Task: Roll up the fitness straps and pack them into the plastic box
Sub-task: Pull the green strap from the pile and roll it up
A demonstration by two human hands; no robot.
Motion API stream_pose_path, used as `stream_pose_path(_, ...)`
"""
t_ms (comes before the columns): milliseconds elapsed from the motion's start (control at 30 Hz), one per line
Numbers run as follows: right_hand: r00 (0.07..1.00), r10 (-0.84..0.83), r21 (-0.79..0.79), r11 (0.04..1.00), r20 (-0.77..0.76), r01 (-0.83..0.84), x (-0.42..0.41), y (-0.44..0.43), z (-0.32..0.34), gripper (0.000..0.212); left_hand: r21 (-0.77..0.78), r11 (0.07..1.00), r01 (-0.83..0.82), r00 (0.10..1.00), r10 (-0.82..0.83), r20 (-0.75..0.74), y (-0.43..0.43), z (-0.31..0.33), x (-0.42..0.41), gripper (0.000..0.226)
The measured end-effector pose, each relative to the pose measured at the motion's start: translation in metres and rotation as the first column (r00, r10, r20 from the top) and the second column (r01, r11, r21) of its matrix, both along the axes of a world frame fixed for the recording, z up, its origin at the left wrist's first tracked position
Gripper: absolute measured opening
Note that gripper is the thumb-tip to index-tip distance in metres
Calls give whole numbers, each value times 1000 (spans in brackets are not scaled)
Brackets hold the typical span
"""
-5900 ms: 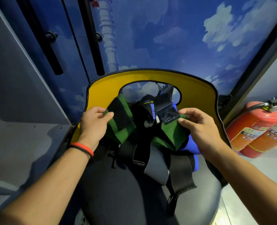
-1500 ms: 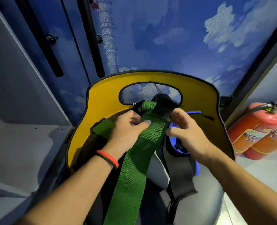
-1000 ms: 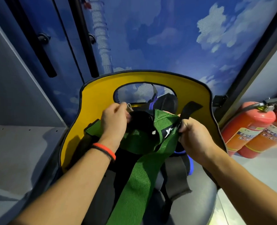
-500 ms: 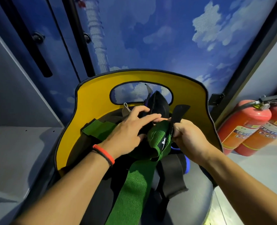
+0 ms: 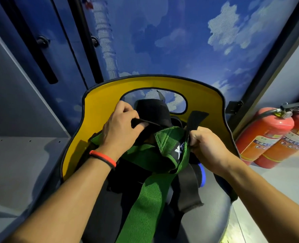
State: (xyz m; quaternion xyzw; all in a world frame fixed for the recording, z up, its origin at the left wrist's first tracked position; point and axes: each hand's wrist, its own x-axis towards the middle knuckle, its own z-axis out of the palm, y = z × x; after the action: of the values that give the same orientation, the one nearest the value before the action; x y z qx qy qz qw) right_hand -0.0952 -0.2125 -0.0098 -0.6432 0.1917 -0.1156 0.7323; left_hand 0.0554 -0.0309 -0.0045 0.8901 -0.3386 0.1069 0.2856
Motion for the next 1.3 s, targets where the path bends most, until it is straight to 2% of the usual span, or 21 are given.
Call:
stream_pose_path(67,999,42,-87,995,-4,-42,-1,-4,-4,27,-45,984,173,981,-176,-81,2,1,2,25)
stream_pose_path(133,997,71,-130,989,-24,-74,-4,-5,-7,11,-12,953,303,944,-302,-133,5,3,1,21)
stream_pose_path(167,995,92,-154,983,-31,-96,-5,-6,-8,11,-1,944,330,932,-326,-162,5,3,0,15)
stream_pose_path(200,992,120,-179,976,-43,-126,-6,-6,-8,24,5,940,342,921,-334,-199,5,2,-2,15)
stream_pose_path(233,986,153,-201,966,-60,-163,-7,-6,-7,32,16,938,346,912,-333,-238,4,0,-5,24)
stream_pose_path(333,970,229,-262,934,-76,-241,-5,-2,-6,32,56,916,397,866,-354,-353,-5,-9,-11,48)
stream_pose_path(433,971,215,-357,903,-104,-238,-5,-5,-10,28,83,877,474,802,-391,-450,-6,-17,-6,33)
stream_pose_path(533,981,124,-618,763,-149,-190,-7,-16,-13,36,51,887,460,764,-366,-531,1,-10,-1,16)
stream_pose_path(600,981,117,-690,698,-152,-190,-8,-18,-11,40,-6,885,465,747,-396,-533,3,-5,-1,10)
stream_pose_path(733,995,98,-819,570,-20,-72,-1,-11,-13,25,-112,917,384,773,-385,-503,2,-5,2,23)
stream_pose_path(800,994,107,-844,536,38,-25,-2,-9,-11,21,-244,938,245,761,-342,-552,6,-4,11,25)
stream_pose_path(867,991,83,-807,590,103,34,-7,-15,-8,22,-419,908,16,726,-298,-619,16,-3,24,25)
stream_pose_path(900,991,54,-771,633,124,62,-10,-20,-6,23,-449,889,-88,750,-238,-618,22,-5,32,26)
stream_pose_path(967,994,-13,-711,697,111,88,-14,-29,-7,17,-414,867,-278,815,-15,-579,31,-10,46,25)
stream_pose_path(1067,993,-100,-641,759,59,114,-17,-40,-10,13,-345,820,-457,822,241,-516,42,-17,57,22)
stream_pose_path(1133,988,-137,-458,875,71,154,-20,-43,-10,13,-360,798,-483,794,226,-564,46,-22,61,23)
stream_pose_path(1167,984,-163,-357,917,72,178,-22,-43,-10,13,-357,809,-467,778,185,-600,48,-24,61,36)
stream_pose_path(1233,977,-200,-227,950,73,212,-22,-44,-11,15,-268,886,-379,786,154,-599,49,-27,61,70)
stream_pose_path(1267,977,-200,-176,962,70,210,-21,-42,-12,17,-205,917,-342,803,172,-570,47,-26,59,79)
stream_pose_path(1300,980,-191,-122,973,63,197,-19,-39,-11,18,-176,930,-322,822,182,-540,44,-23,54,77)
